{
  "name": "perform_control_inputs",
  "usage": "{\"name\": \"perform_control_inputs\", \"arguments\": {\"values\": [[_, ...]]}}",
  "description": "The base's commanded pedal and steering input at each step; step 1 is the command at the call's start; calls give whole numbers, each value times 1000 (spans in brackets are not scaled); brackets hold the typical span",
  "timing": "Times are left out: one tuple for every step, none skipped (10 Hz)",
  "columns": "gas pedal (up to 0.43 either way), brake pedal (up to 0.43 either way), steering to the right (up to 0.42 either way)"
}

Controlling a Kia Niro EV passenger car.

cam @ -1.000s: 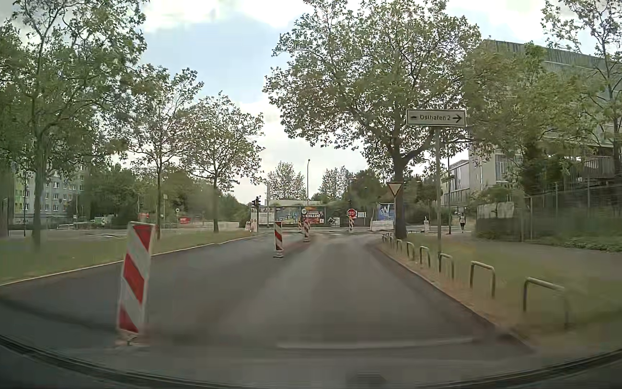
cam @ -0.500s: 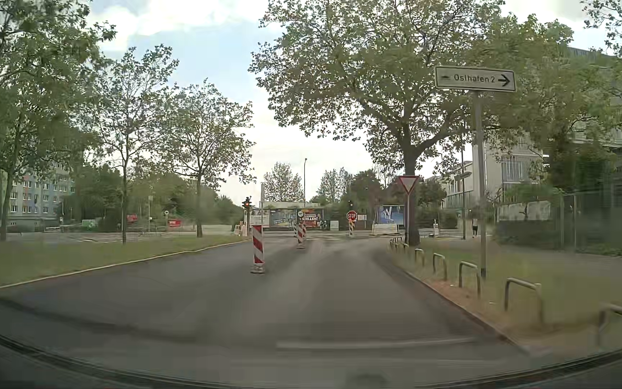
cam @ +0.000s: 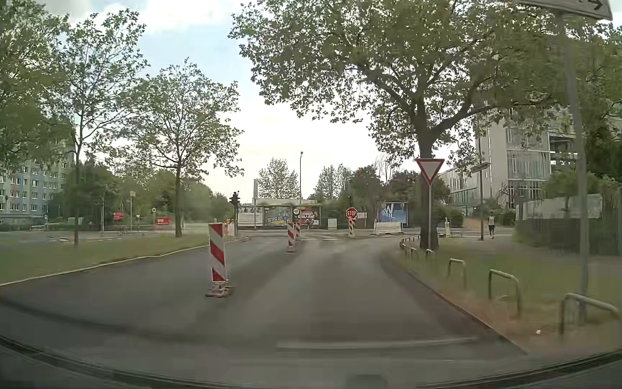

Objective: Follow the waypoints while adhering to traffic rules and regulations

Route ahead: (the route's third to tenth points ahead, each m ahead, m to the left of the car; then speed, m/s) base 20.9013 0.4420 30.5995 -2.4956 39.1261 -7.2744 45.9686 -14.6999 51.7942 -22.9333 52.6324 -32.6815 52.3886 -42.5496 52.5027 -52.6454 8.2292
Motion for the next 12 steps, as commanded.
{"name": "perform_control_inputs", "arguments": {"values": [[28,30,5],[28,30,5],[20,30,5],[20,30,5],[20,30,5],[0,30,4],[0,37,5],[0,30,5],[0,30,6],[0,30,7],[0,30,11],[0,30,14]]}}
